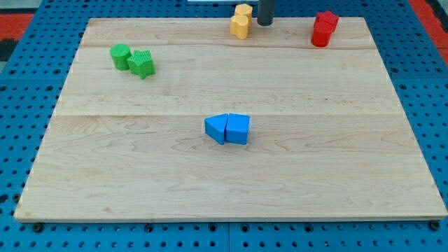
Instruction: Separate the yellow heart from the yellow triangle
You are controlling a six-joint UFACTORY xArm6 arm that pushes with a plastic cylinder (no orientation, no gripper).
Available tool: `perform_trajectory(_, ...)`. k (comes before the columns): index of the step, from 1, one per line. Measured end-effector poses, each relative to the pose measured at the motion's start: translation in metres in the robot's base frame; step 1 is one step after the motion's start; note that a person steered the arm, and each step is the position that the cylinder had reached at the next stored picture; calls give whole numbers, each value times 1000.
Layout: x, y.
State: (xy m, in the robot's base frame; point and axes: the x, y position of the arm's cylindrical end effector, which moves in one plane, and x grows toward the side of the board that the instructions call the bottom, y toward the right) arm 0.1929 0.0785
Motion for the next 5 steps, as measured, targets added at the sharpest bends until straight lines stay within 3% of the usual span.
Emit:
perform_trajectory(2, 1, -36)
perform_trajectory(4, 47, -76)
perform_trajectory(5, 48, -47)
